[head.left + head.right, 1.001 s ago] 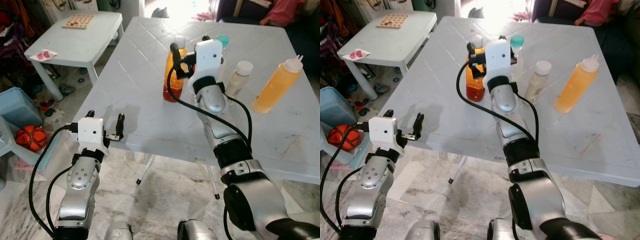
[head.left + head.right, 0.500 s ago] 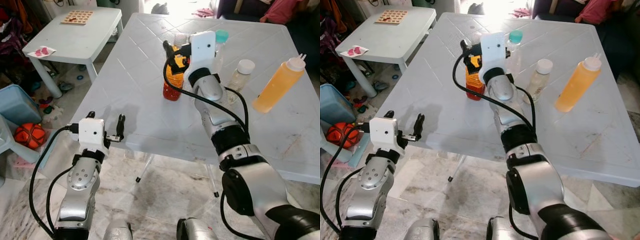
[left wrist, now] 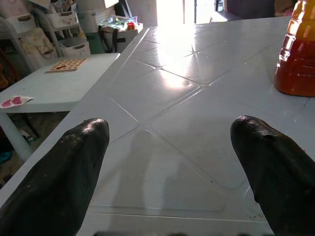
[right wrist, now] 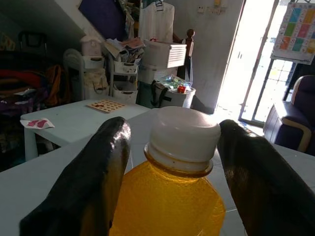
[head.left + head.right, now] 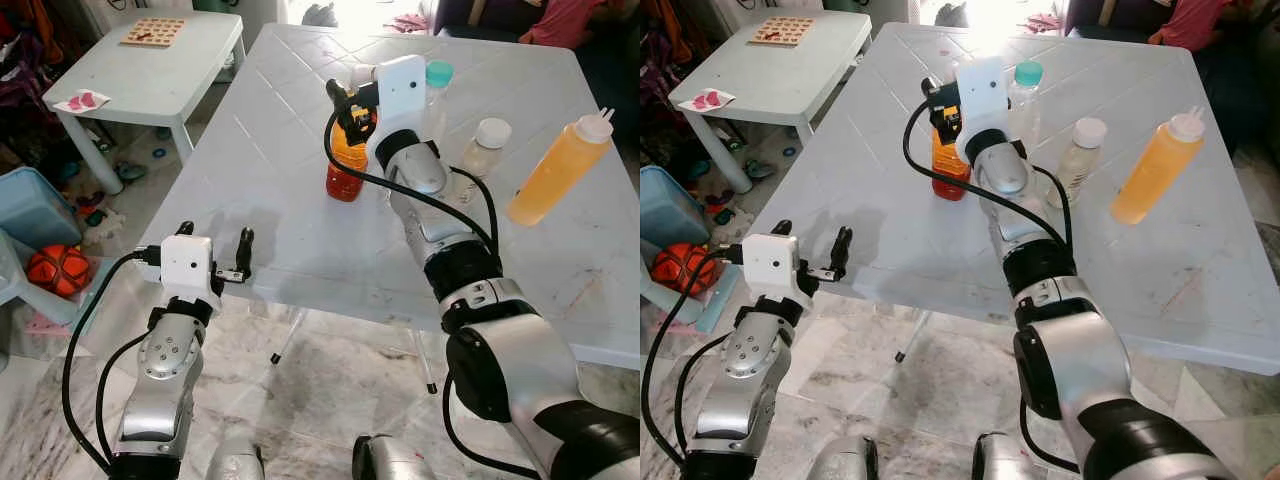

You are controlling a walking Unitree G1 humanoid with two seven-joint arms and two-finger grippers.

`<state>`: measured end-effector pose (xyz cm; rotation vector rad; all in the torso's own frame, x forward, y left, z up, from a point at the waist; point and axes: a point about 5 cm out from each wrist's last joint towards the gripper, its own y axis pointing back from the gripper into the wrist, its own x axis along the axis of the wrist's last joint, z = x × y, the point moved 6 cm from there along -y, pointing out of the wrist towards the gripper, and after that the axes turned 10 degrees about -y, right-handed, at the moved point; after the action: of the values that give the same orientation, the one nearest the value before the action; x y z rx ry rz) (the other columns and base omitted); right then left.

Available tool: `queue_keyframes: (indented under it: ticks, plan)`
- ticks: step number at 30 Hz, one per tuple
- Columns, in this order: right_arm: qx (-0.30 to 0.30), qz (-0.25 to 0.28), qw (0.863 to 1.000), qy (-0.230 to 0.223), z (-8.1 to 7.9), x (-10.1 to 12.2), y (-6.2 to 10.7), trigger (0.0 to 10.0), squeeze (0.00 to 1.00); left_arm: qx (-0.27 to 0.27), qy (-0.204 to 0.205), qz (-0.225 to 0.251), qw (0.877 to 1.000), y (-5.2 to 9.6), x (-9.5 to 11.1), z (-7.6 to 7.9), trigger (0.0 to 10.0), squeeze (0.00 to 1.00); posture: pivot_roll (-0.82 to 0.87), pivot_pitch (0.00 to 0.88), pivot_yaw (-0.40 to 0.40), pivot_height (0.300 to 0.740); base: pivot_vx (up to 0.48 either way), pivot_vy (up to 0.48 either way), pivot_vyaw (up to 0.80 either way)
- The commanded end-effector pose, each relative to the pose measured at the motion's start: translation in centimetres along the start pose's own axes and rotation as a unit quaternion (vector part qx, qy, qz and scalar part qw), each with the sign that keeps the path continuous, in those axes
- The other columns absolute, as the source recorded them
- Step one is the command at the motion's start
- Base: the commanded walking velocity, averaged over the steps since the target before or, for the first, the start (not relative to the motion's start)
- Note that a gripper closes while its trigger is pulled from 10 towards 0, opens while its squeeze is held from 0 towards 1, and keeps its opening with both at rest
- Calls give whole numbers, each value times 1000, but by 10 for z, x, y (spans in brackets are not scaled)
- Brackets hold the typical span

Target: Restocking fridge

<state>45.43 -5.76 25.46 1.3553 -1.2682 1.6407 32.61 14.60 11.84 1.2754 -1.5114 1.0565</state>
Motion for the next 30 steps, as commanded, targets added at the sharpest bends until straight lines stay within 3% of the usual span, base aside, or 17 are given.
queue_keyframes:
  ticks: [1, 13, 19, 25, 30]
  plan:
    - [3, -6, 1000, 2, -1, 1, -3, 0, 0, -1, -3, -6, 1000, 0, -3, 1, 10000, 0, 139, 119, 6, 740, 0, 0, 0]
    - [12, 0, 1000, 2, -6, 1, -2, 0, 0, 1, -3, -6, 1000, -2, -4, 1, 10000, 0, 140, 111, 1, 740, 0, 0, 0]
    - [34, 17, 999, -28, -19, 2, 3, 0, 0, 2, -3, -8, 1000, -2, -5, 2, 10000, 0, 142, 103, -3, 740, 0, 0, 0]
    - [58, 31, 995, -70, -34, 2, 15, 0, 0, 2, -6, -15, 1000, -3, -8, 3, 10000, 0, 142, 88, -5, 740, 0, 0, 0]
    - [77, 26, 991, -104, -45, -6, 41, 0, 0, 14, -4, -34, 999, -6, -16, 3, 10000, 0, 123, 72, -13, 740, 0, 0, 0]
